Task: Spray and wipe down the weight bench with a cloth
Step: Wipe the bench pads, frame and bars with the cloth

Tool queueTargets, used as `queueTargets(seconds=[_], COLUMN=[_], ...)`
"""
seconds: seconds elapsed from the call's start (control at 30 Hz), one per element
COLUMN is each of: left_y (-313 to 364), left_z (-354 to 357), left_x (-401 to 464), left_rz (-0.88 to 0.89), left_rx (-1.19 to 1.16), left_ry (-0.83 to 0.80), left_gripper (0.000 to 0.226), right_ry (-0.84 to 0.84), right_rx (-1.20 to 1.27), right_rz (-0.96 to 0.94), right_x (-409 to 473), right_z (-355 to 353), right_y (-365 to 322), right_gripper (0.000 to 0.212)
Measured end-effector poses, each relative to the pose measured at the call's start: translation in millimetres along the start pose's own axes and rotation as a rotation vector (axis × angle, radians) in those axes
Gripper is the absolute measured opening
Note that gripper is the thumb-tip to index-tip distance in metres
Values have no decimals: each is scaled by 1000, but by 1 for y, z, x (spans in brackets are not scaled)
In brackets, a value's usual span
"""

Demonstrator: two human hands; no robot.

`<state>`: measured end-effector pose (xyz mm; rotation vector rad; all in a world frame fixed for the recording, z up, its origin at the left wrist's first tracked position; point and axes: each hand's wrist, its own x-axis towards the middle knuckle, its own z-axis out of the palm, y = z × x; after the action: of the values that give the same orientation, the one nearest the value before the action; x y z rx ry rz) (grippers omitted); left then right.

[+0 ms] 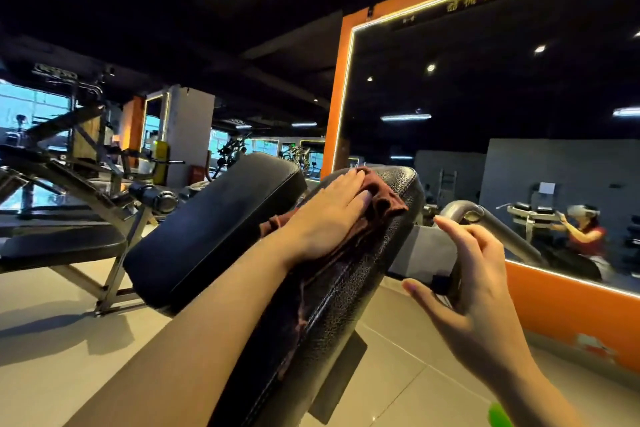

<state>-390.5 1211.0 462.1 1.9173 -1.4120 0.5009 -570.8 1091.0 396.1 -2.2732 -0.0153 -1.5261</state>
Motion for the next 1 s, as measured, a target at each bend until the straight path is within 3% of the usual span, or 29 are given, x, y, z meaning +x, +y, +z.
queueTargets(seconds=[0.17, 0.3, 0.4, 0.5, 0.63, 0.83, 1.0], left_y=[-8, -11, -18, -9, 26, 44, 41], left_z=[-8, -11, -14, -12, -8, -14, -12], left_x=[30, -3, -48, -109, -177, -160, -67], left_rz=[-91, -159, -264, -400, -483, -423, -206], left_rx=[-107, -123, -92, -79, -103, -96, -64], left_ry=[-14, 2, 21, 24, 70, -30, -31], left_gripper=[77, 54, 76, 58, 51, 49, 51], right_ry=[-38, -64, -66, -74, -59, -22, -3], right_rx=[-78, -78, -71, -38, -22, -96, -77], right_rz=[22, 40, 62, 74, 68, 25, -2], right_x=[5, 5, 5, 3, 1, 1, -3], right_z=[1, 2, 0, -3, -5, -3, 6], right_y=[13, 9, 3, 1, -2, -5, 4], right_gripper=[81, 86, 89, 90, 88, 90, 87])
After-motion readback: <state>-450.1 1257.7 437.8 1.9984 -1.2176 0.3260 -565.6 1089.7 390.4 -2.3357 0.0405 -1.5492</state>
